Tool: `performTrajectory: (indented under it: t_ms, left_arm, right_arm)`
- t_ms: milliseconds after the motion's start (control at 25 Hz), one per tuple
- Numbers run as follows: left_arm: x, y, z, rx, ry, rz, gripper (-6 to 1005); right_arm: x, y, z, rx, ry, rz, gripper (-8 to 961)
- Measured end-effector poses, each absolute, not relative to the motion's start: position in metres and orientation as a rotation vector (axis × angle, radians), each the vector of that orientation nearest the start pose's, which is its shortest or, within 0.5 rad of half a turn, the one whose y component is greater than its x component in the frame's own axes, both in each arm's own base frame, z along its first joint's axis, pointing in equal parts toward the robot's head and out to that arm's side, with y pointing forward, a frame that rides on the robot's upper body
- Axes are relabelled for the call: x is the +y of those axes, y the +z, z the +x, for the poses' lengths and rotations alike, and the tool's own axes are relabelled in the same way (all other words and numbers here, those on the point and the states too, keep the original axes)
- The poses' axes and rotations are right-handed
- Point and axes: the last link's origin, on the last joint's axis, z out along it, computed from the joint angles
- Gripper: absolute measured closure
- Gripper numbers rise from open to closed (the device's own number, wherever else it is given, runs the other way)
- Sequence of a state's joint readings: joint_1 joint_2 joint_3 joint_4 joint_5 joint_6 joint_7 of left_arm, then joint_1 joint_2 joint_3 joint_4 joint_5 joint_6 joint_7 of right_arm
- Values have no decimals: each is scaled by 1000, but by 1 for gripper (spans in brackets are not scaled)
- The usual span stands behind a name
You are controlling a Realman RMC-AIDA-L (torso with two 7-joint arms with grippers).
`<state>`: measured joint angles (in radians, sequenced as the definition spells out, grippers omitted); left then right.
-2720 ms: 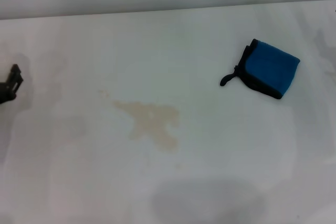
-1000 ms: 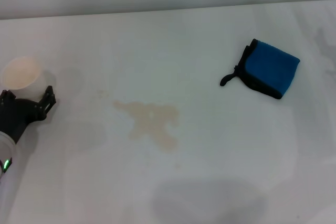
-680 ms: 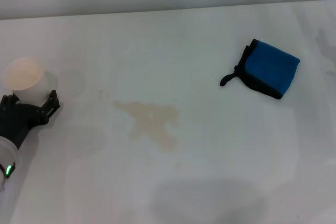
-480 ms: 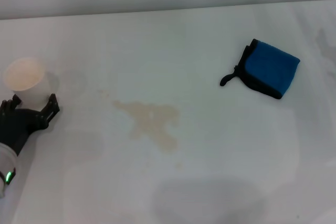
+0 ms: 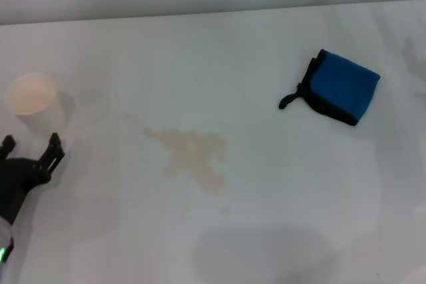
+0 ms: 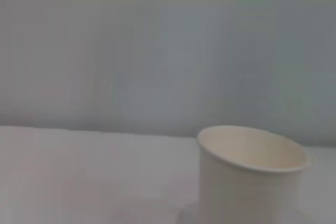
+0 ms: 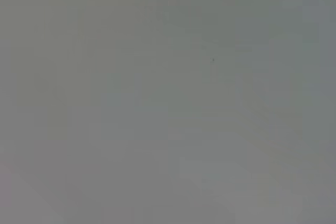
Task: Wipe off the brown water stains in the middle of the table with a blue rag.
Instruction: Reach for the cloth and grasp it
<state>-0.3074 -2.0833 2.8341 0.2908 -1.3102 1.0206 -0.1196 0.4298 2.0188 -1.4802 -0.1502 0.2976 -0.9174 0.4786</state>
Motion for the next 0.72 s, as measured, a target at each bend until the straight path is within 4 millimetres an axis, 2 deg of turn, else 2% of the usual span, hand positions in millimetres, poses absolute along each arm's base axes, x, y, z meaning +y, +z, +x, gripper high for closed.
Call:
performTrajectory:
  t_ms: [80, 240, 400, 440, 720]
  left_arm:
    - [253, -73, -358, -855, -591, -1669, 121]
    - [240, -68, -361, -875, -636, -1611, 122]
    - [223, -51, -371, -909, -714, -1484, 123]
    - [217, -42, -379, -916, -723, -1429, 123]
    - [205, -14, -403, -961, -777, -1302, 123]
  right_arm:
    - [344, 51, 394, 924, 728, -1245, 102]
    - [344, 49, 394, 934, 724, -1245, 102]
    - [345, 47, 392, 935, 724, -1265, 102]
    - [347, 43, 389, 929, 723, -1289, 102]
    - [363, 31, 357, 845, 767, -1455, 103]
